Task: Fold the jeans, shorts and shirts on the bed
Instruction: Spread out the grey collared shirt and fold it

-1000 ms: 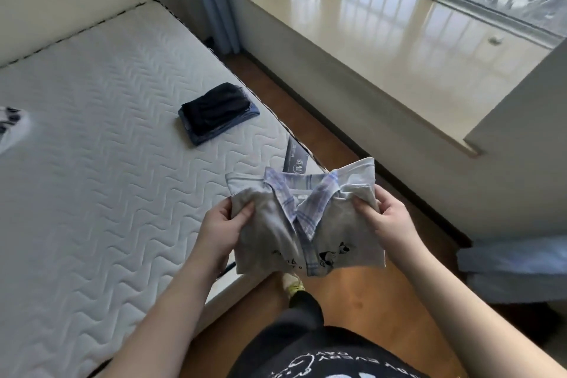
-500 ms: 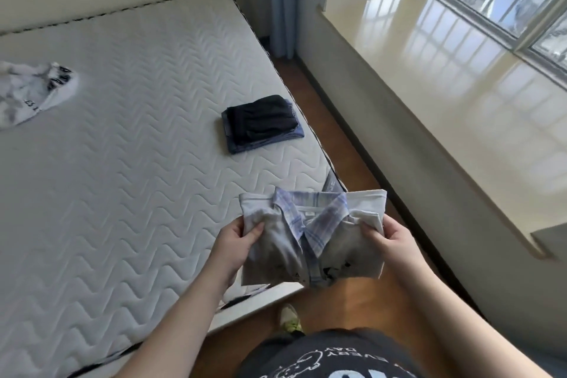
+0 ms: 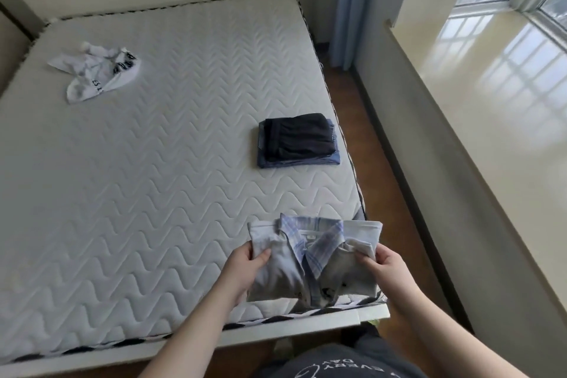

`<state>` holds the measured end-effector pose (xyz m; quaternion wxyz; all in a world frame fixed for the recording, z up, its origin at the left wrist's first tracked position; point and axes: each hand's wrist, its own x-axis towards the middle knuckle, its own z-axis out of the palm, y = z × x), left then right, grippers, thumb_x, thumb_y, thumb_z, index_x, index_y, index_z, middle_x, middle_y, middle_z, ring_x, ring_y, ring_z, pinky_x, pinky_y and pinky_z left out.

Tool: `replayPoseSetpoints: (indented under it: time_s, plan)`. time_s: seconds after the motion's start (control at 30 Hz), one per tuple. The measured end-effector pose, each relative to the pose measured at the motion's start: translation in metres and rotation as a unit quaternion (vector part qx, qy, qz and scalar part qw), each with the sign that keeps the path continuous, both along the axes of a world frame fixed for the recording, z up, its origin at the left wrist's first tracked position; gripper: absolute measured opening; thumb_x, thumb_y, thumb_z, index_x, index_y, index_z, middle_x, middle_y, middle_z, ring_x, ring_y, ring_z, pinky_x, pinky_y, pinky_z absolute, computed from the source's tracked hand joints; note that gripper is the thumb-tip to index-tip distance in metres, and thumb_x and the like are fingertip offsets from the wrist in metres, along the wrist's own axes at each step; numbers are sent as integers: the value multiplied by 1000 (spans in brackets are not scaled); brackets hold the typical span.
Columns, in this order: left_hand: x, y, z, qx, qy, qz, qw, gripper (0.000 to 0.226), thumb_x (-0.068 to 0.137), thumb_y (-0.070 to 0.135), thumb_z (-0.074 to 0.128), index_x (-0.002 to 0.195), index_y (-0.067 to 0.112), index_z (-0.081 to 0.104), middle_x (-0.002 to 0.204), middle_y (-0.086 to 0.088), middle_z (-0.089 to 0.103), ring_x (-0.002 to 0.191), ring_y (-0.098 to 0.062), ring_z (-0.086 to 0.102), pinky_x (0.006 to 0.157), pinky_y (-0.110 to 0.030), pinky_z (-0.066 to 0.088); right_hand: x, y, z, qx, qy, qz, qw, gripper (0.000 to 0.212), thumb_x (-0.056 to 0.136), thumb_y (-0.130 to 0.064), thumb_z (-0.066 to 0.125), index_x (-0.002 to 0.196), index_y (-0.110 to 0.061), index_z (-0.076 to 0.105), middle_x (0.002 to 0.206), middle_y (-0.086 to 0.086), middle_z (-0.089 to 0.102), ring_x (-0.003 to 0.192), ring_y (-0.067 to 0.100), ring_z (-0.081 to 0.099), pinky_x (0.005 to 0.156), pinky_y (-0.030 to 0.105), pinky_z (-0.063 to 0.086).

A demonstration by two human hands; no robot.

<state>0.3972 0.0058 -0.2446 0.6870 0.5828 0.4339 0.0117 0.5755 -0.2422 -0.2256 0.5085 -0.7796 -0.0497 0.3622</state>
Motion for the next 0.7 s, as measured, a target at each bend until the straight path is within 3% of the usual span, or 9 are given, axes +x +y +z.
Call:
replayPoseSetpoints:
  time_s: [0.1,0.17,0.23,0.3,0.47,0.7]
  plan:
    - [12,-8,-11,31,53,17,998,14,93,21,65,106,24,68,102,3,75,97,-19,71,85,-38,55,32,2,-12,-17,23,42,999,4,90,-17,67,88,-14,70,82,4,75,78,16,66,72,37,56]
    - [19,-18,-17,68,87,11,994,12,95,23,63,106,25,67,104,6,74,101,-16,68,89,-35,52,51,1,-21,-25,43,75,996,5,90,-16,68,86,-17,70,76,-3,75,77,15,68,66,26,55]
    - [27,-25,-22,141,132,-24,981,14,98,23,57,108,31,63,106,12,69,98,-7,63,81,-22,48,67,-2,-29,-39,67,101,992,3,90,-17,67,90,-17,70,82,-1,75,83,19,70,73,32,57]
    - [34,-29,-27,172,158,-53,971,20,99,23,53,117,28,62,108,10,66,97,-8,61,80,-22,46,81,-5,-38,-50,82,119,988,7,90,-15,66,95,-16,70,90,4,75,90,23,70,83,42,56]
    - [39,-20,-49,155,196,-48,967,25,100,22,53,123,25,61,113,8,66,104,-13,60,90,-28,47,106,-3,-61,-87,104,134,982,9,90,-14,66,96,-19,71,88,-4,76,89,17,71,82,38,57]
    - [54,26,-110,101,211,-72,970,22,96,22,60,117,18,65,105,6,69,98,-14,63,78,-25,45,124,31,-104,-183,58,169,967,4,86,-22,67,89,-19,66,84,0,73,83,19,69,76,38,55]
